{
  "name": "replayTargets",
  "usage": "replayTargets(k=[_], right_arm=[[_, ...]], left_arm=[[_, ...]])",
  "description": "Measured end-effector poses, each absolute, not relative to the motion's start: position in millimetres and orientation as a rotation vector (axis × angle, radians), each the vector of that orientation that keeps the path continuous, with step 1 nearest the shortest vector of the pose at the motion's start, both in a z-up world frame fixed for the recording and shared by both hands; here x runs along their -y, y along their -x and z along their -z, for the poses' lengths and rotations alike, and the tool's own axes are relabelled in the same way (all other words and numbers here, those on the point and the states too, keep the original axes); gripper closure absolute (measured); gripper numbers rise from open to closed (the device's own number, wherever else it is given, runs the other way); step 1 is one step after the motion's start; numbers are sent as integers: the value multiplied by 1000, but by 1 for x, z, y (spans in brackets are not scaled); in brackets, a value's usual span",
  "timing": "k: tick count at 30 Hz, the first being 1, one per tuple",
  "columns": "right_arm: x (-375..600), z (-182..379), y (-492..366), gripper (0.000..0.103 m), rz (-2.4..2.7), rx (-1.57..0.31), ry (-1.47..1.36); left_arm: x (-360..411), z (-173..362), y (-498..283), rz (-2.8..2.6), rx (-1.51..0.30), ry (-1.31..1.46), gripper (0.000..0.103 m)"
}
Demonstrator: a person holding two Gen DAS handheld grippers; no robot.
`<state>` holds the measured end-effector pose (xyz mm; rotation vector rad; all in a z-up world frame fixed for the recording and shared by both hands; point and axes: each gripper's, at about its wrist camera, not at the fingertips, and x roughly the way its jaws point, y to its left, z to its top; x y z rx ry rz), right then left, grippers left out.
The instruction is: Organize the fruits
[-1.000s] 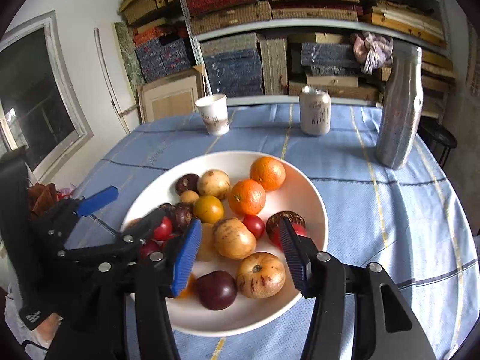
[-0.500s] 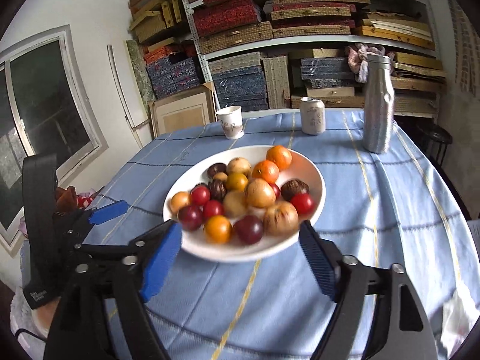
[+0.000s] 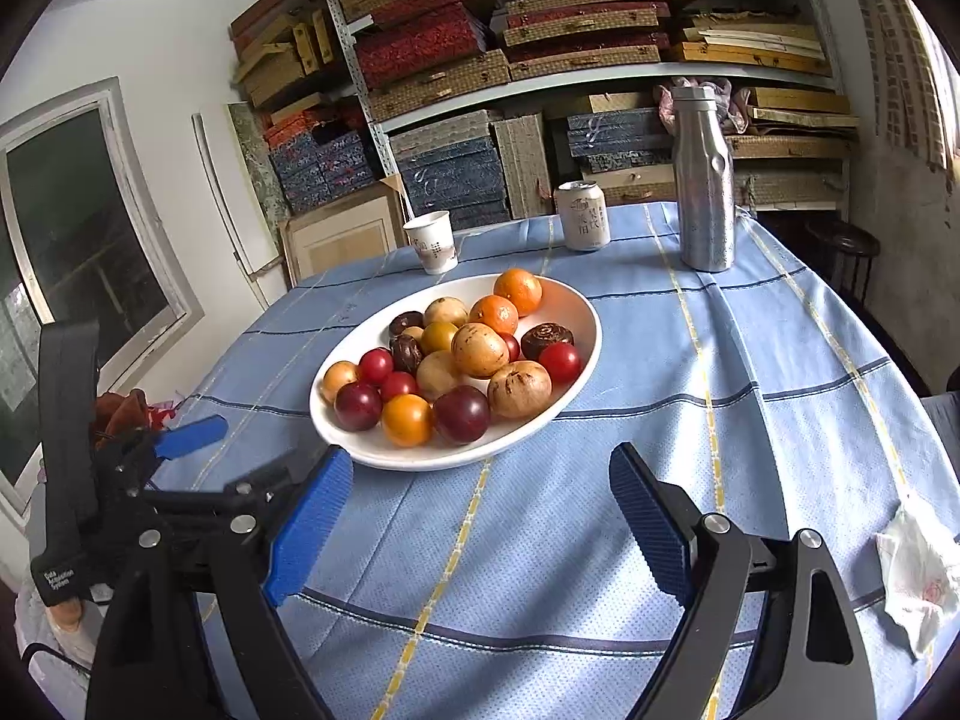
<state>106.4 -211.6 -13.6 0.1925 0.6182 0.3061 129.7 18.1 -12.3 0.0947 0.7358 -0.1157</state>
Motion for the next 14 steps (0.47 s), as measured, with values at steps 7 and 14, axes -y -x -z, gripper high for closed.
replayTargets(k=[7,14], right_arm=[[211,14,-108,15,-307,-622,-193],[211,20,-110,15,-300,-644,-182]], left_arm=[[-17,11,-128,137,-730,-84,5],[-18,13,-130,121,-739,-81,5]])
